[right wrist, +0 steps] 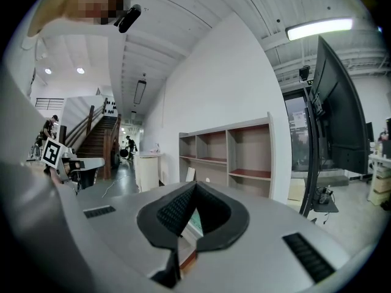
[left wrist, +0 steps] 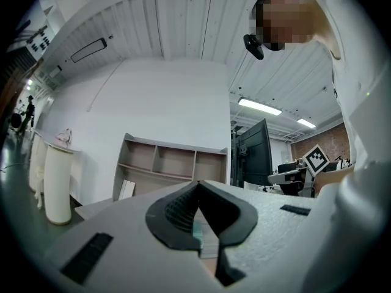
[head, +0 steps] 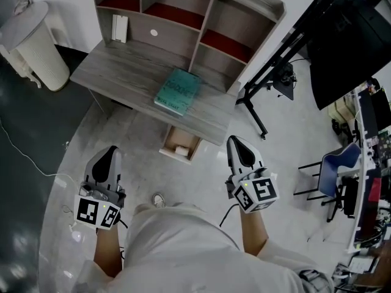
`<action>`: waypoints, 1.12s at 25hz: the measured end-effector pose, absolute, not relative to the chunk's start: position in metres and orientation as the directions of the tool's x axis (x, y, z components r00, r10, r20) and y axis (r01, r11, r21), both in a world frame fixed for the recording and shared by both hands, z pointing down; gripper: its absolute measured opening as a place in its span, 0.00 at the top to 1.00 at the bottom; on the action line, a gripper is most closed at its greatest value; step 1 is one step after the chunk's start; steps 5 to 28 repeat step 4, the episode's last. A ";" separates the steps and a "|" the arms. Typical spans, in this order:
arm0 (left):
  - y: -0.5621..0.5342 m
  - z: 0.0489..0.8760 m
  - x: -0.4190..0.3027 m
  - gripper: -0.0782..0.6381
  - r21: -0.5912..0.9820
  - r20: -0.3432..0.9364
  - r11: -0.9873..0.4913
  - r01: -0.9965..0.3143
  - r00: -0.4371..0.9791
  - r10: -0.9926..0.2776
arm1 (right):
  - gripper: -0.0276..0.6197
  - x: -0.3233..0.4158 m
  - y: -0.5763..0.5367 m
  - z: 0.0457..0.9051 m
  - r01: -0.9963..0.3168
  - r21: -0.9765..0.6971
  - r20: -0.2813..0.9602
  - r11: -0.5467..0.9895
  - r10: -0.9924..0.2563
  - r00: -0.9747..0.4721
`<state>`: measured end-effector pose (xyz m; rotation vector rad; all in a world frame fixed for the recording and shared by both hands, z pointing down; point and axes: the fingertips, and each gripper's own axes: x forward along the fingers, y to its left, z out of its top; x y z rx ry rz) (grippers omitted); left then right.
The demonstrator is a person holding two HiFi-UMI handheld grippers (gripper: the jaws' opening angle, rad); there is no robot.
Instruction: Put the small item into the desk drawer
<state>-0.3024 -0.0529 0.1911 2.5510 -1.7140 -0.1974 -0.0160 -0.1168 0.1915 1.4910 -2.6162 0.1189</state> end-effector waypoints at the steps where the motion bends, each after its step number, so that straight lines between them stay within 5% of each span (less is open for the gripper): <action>1: -0.053 0.191 -0.303 0.88 0.123 -0.070 -0.378 -0.918 0.371 -0.926 | 0.96 -0.016 -0.117 0.192 -0.860 -0.006 0.150 0.510 -0.850 -0.505; 28: -0.052 0.193 -0.305 0.88 0.127 -0.065 -0.373 -0.919 0.368 -0.928 | 0.96 -0.018 -0.118 0.193 -0.859 -0.009 0.155 0.513 -0.848 -0.508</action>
